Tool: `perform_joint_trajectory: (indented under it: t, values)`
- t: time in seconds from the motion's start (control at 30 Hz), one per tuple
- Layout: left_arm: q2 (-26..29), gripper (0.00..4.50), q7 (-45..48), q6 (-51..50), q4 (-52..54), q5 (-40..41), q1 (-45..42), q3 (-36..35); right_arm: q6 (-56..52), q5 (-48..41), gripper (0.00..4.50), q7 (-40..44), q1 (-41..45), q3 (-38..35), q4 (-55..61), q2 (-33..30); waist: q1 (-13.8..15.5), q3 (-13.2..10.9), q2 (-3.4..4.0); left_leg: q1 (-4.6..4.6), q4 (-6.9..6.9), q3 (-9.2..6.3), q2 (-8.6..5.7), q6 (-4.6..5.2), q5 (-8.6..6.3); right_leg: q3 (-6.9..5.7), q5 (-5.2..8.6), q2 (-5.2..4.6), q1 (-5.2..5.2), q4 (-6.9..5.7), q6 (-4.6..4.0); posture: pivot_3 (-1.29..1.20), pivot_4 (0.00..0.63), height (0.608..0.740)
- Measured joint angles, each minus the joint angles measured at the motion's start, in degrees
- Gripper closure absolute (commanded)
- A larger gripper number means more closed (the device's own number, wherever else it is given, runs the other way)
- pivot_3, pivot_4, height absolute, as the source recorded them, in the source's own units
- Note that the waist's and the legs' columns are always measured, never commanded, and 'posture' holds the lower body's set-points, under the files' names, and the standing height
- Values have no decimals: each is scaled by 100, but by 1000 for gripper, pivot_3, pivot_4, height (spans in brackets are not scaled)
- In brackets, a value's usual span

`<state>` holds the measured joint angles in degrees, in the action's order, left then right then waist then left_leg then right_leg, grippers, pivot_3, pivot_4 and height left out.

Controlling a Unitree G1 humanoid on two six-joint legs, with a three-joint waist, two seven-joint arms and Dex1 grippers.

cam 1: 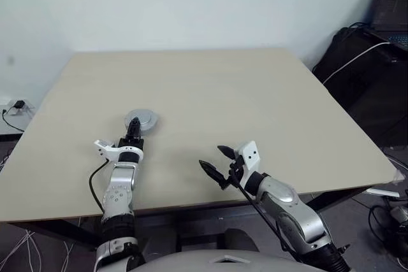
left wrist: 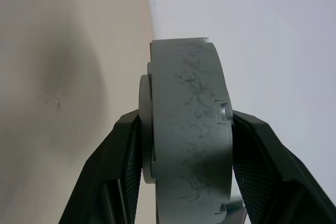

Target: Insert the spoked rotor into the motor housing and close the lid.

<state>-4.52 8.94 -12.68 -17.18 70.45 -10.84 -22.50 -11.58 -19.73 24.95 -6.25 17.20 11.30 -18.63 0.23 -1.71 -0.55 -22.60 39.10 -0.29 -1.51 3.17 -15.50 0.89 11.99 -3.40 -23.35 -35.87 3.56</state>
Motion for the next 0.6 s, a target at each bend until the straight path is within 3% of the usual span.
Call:
perform_joint_trajectory:
  t: [0.4, 0.6]
  values:
    - [272, 2401, -151, 372, -2168, -938, -1658, -798, 385, 714, 0, -217, -204, -201, -251, 340, 48, 1, -7, -2, 0, 4, -1, -2, 3, 3, -21, 9, 19, -1, -16, 0, 0, 740]
    - [397, 2401, -352, 561, -2817, -1467, -2066, -976, 345, 767, 0, -222, -221, -207, -251, 389, 51, 2, -9, -2, -1, 2, -2, -1, 2, 6, -24, 6, 21, 1, -15, 0, 0, 740]
